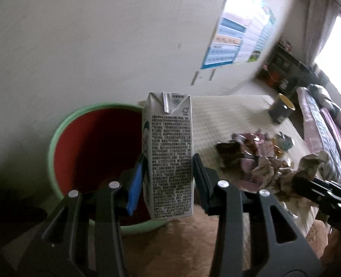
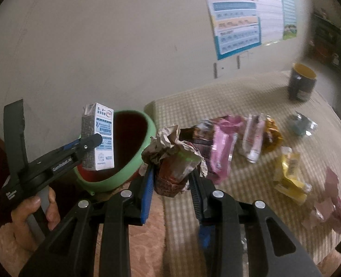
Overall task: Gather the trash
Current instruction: 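Carry the carton and paper wrapper over the green bucket and open both grippers, then grasp the pink-and-brown snack bag with the left gripper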
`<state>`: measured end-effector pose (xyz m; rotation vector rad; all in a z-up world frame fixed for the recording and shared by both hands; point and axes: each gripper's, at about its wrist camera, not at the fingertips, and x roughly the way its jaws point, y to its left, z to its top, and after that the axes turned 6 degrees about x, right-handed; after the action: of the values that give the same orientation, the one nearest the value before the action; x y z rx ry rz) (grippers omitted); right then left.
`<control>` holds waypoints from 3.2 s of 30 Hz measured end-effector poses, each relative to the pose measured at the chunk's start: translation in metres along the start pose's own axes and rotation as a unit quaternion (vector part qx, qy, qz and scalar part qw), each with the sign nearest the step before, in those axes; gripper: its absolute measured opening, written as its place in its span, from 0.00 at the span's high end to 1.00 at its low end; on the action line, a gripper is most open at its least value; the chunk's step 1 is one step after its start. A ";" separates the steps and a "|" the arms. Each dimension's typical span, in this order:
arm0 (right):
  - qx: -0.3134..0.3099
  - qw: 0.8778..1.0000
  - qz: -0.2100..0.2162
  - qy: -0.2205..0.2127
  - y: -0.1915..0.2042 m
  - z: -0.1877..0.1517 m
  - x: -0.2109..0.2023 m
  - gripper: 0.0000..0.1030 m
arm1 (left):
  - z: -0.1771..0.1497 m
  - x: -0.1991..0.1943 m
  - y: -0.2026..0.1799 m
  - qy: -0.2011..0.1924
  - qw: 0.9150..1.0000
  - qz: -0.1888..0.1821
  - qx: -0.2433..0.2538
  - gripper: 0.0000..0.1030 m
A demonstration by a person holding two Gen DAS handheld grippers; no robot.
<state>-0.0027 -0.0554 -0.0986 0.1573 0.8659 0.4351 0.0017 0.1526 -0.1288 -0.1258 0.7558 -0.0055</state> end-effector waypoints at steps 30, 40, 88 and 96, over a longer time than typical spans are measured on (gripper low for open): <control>-0.088 0.995 0.035 0.042 0.085 0.039 0.096 0.70 | -0.014 0.020 0.064 0.028 0.997 0.033 -0.070 0.62; -0.103 0.993 0.048 0.039 0.096 0.047 0.105 0.54 | -0.016 0.024 0.070 0.036 0.995 0.044 -0.081 0.57; 0.190 0.979 -0.050 -0.047 -0.178 -0.057 -0.048 0.50 | -0.001 0.134 -0.190 0.155 0.979 -0.040 0.122 0.58; 0.206 0.976 -0.042 -0.050 -0.185 -0.059 -0.052 0.49 | -0.009 0.114 -0.186 0.166 0.975 -0.082 0.121 0.75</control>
<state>-0.0211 -0.2471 -0.1568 0.5186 0.8516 0.1608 0.0864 -0.0390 -0.1914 0.0471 1.0702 -0.2810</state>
